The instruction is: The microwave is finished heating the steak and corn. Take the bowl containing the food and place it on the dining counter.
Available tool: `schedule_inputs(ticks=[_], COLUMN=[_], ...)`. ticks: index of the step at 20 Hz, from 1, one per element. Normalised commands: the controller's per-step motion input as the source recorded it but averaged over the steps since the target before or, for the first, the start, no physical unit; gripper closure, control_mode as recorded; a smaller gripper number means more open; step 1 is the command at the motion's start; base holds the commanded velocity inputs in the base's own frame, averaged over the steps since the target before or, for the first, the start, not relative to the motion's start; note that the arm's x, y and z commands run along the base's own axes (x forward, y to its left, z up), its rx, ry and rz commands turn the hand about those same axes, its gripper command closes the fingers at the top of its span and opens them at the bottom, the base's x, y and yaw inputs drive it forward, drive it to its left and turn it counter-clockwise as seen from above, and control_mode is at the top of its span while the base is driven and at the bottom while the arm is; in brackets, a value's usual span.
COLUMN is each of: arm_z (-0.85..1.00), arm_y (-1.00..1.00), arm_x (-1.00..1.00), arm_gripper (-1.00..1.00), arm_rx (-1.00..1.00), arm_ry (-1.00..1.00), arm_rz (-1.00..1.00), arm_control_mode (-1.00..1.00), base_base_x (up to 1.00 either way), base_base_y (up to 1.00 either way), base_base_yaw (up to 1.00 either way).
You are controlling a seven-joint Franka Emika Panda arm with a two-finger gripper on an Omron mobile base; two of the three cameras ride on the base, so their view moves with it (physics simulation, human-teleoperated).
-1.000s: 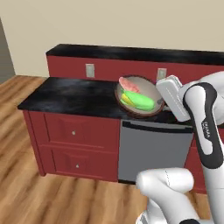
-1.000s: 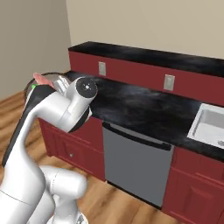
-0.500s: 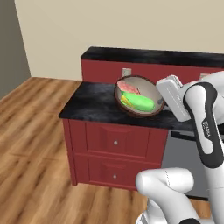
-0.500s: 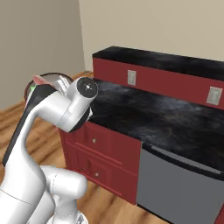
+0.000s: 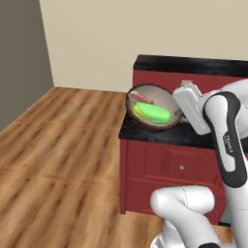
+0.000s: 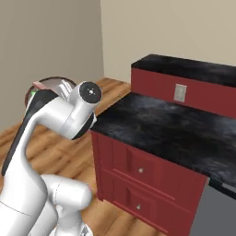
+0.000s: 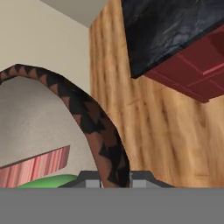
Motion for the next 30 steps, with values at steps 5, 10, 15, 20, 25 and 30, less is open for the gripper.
schedule_inputs(ticks=[5,10,15,20,25,30], arm_z=[0.00,0.00,0.00,0.00,0.00,0.00], arm_y=[0.00,0.00,0.00,0.00,0.00,0.00], arm_x=[0.00,0.00,0.00,0.00,0.00,0.00], arm_gripper=[1.00,1.00,1.00,1.00,1.00,1.00], arm_rx=[0.00,0.00,0.00,0.00,0.00,0.00], arm_ry=[0.00,0.00,0.00,0.00,0.00,0.00], arm_rz=[0.00,0.00,0.00,0.00,0.00,0.00], arm_control_mode=[1.00,1.00,1.00,1.00,1.00,1.00], base_base_x=[1.00,1.00,1.00,1.00,1.00,0.98], base_base_y=[1.00,1.00,1.00,0.99,0.97,0.89], base_base_yaw=[-0.03,-0.12,-0.40,-0.60,-0.62,-0.68])
